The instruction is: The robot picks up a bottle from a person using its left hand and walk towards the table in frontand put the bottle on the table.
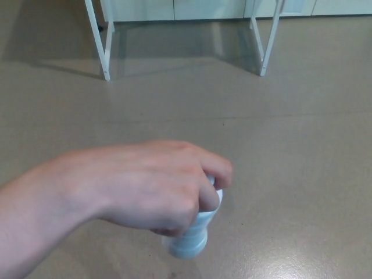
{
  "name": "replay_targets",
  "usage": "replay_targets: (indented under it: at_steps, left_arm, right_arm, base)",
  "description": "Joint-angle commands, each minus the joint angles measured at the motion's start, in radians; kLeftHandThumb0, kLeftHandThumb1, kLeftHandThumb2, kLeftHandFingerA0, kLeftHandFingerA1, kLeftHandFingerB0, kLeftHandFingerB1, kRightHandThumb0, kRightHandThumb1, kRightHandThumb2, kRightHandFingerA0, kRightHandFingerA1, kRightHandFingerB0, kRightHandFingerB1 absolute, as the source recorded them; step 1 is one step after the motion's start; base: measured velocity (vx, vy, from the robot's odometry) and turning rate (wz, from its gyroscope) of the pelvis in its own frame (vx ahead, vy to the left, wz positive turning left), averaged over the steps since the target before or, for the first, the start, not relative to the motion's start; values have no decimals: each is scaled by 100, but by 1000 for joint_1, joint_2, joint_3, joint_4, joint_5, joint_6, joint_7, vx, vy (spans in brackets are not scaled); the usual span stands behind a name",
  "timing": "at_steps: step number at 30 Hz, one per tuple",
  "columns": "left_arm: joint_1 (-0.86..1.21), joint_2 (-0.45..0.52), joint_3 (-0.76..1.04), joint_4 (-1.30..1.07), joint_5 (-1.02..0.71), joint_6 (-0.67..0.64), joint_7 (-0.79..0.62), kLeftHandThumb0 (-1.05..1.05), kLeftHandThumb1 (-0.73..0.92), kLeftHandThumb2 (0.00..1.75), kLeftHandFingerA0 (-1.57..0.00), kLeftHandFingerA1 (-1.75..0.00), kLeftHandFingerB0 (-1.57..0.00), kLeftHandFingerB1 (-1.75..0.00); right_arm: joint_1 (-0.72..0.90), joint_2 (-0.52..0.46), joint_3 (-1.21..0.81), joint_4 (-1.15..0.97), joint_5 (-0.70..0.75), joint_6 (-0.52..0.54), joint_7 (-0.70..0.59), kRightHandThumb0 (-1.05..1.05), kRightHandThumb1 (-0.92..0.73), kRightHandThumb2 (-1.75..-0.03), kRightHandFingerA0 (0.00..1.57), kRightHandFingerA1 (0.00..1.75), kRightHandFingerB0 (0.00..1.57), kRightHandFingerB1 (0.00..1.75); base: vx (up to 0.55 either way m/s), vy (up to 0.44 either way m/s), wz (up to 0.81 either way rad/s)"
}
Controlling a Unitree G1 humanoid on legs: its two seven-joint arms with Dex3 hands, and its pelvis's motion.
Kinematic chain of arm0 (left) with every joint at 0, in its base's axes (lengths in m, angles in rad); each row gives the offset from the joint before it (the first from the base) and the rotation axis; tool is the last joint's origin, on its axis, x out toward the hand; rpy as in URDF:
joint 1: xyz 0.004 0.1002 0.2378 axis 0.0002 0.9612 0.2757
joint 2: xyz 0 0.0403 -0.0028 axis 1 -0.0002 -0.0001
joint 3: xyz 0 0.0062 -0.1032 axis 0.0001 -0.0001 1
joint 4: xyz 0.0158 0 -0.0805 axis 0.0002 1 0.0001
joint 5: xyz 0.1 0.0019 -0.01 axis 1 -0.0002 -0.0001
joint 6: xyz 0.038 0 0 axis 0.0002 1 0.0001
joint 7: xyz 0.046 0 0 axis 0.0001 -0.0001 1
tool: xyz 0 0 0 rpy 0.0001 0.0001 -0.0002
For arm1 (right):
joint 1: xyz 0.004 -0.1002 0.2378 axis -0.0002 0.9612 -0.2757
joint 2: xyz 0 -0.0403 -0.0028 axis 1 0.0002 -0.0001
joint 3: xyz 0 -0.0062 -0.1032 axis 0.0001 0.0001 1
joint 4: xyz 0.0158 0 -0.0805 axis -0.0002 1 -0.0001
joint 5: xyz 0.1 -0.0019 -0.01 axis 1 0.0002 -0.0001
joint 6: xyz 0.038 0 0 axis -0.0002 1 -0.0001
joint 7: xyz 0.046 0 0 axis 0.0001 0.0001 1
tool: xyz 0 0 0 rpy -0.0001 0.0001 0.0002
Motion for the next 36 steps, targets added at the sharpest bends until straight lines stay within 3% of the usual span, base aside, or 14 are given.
replay_targets:
  at_steps: [1, 11, 12, 13, 14, 28, 29, 30, 31, 32, 33, 34, 35, 36]
  left_arm:
    - [148, 99, -247, -963, -117, 147, -195, -68, 41, 81, 0, -21, 0, -11]
    - [-9, 115, -385, -1087, 16, 346, -223, -68, 41, 80, 0, -19, 0, -13]
    - [-15, 117, -391, -1091, 13, 357, -226, -70, 42, 80, 0, -18, 0, -10]
    - [-24, 118, -402, -1097, 9, 376, -227, -70, 42, 79, 0, -18, 0, -9]
    - [-35, 116, -409, -1100, 8, 388, -227, -71, 42, 80, 0, -18, 0, -7]
    - [-142, 135, -525, -1173, 65, 511, -200, -74, 42, 84, 0, -23, 0, -13]
    - [-151, 135, -537, -1175, 77, 517, -197, -79, 51, 58, -1, -28, 0, -19]
    - [-159, 135, -544, -1176, 81, 523, -195, -71, 41, 85, 0, -27, 0, -16]
    - [-171, 133, -555, -1175, 87, 532, -192, -72, 41, 85, 0, -29, 0, -15]
    - [-177, 133, -562, -1178, 90, 542, -188, -72, 41, 85, 0, -29, 0, -15]
    - [-182, 126, -570, -1183, 95, 560, -178, -67, 52, 58, -15, -38, -3, -18]
    - [-187, 117, -580, -1190, 101, 584, -163, -67, 52, 58, -15, -38, -3, -18]
    - [-182, 97, -587, -1188, 122, 576, -132, -53, 53, 78, -37, -54, -6, -31]
    - [-178, 82, -592, -1183, 142, 564, -107, -32, 75, 66, -73, -56, -22, -30]
  right_arm:
    - [7, -5, 0, 27, 4, -1, 22, -47, -57, -84, 53, 58, 38, 50]
    - [1, -3, 2, 34, 4, -3, 31, -46, -57, -83, 53, 57, 40, 50]
    - [0, -2, 2, 36, 3, -3, 30, -40, -68, -60, 59, 45, 44, 37]
    - [0, -2, 2, 37, 4, -2, 30, -40, -68, -60, 59, 45, 45, 38]
    - [-4, -2, 3, 38, 3, -1, 29, -46, -57, -83, 53, 57, 39, 49]
    - [-20, 8, 17, 39, -6, 13, 28, -46, -58, -83, 54, 56, 38, 49]
    - [-19, 8, 16, 40, -5, 11, 29, -47, -57, -83, 54, 57, 39, 49]
    - [-19, 8, 15, 39, -3, 9, 31, -47, -57, -84, 55, 57, 41, 50]
    - [-21, 8, 18, 40, -5, 7, 31, -41, -68, -60, 62, 46, 45, 38]
    - [-22, 7, 23, 42, -10, 6, 28, -41, -68, -60, 62, 46, 45, 38]
    - [-21, 7, 24, 41, -10, 4, 30, -41, -68, -61, 63, 46, 46, 38]
    - [-19, 6, 23, 40, -8, 1, 33, -41, -68, -61, 63, 46, 46, 38]
    - [-18, 6, 23, 36, -6, 0, 35, -41, -69, -61, 62, 46, 46, 38]
    - [-17, 6, 23, 34, -5, 1, 35, -40, -68, -60, 63, 47, 46, 39]
  base:
    - [0, 0, 0]
    - [0, 0, 0]
    - [0, 0, 0]
    - [0, 0, 0]
    - [0, 0, 0]
    - [0, 0, 0]
    - [0, 0, 0]
    - [0, 0, 0]
    - [0, 0, 0]
    - [0, 0, 0]
    - [0, 0, 0]
    - [0, 0, 0]
    - [0, 0, 0]
    - [0, 0, 0]
